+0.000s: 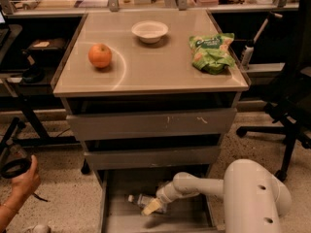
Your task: Pick blue plastic bottle from bottom drawer and place on counter
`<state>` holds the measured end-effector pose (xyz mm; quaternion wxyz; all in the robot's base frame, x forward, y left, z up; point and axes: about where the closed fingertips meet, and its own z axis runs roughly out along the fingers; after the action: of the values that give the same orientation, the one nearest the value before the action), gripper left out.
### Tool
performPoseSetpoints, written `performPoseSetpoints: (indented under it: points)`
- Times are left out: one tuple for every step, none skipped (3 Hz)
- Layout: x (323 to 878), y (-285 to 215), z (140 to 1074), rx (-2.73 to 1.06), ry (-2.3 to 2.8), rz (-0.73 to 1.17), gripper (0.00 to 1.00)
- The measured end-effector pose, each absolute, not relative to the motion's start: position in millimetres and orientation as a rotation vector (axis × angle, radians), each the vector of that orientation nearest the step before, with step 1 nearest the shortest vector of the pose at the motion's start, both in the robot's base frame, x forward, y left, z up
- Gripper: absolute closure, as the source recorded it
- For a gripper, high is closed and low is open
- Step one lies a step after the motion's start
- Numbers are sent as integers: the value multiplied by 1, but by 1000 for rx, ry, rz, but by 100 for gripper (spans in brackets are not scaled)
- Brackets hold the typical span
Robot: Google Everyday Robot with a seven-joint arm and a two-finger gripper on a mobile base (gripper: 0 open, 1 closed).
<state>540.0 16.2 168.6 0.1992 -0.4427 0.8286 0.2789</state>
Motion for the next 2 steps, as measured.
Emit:
performPoseSetpoints:
  points:
    - [546,14,156,-1236,2295,767,0]
    - [546,14,156,-1236,2296,767,0]
